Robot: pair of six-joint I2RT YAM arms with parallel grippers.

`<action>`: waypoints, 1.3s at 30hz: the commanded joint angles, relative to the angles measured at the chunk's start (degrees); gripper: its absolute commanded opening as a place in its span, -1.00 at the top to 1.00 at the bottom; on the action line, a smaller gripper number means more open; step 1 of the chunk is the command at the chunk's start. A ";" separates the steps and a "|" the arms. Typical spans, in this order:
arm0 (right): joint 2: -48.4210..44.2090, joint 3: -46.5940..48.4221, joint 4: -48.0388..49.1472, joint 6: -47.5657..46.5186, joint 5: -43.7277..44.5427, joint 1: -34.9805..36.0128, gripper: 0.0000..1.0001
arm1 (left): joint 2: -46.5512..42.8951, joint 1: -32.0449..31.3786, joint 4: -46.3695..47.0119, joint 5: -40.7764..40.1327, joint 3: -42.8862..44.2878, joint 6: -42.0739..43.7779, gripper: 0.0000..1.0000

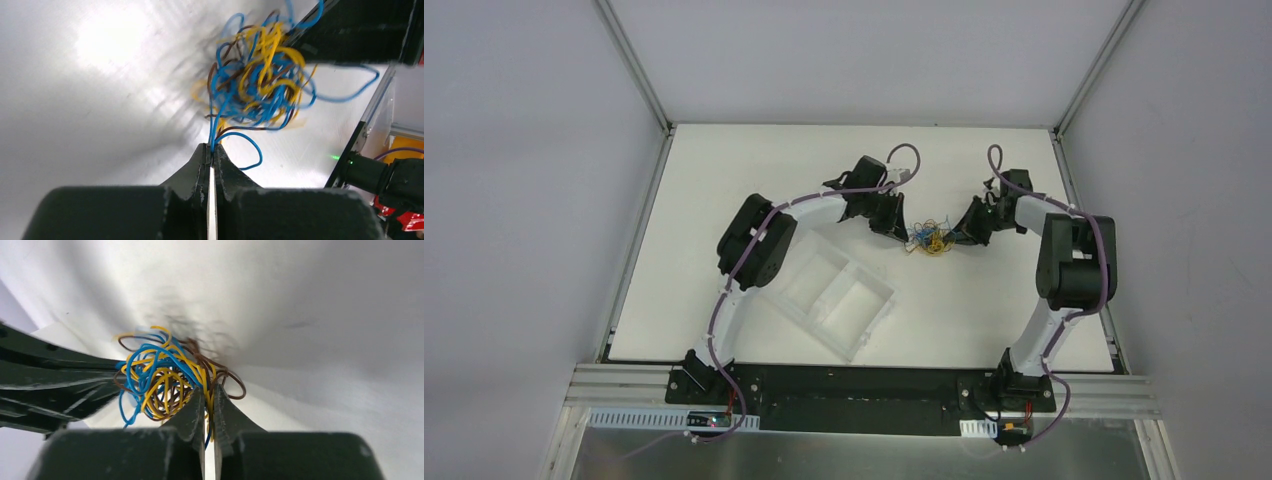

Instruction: Untangle the cables

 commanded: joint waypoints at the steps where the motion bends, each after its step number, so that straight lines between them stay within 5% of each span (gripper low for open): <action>1: -6.03 2.87 -10.49 -11.18 7.49 -5.17 1.00 | -13.83 4.96 -0.70 -5.08 -4.75 5.26 1.00; 19: -12.57 4.99 -19.64 -23.49 9.30 -13.98 1.00 | -30.18 24.98 -8.17 -8.46 -3.52 16.06 1.00; 39: -10.17 5.21 -22.12 -29.94 10.60 -19.92 1.00 | -24.44 45.40 -14.31 -12.58 15.59 18.81 1.00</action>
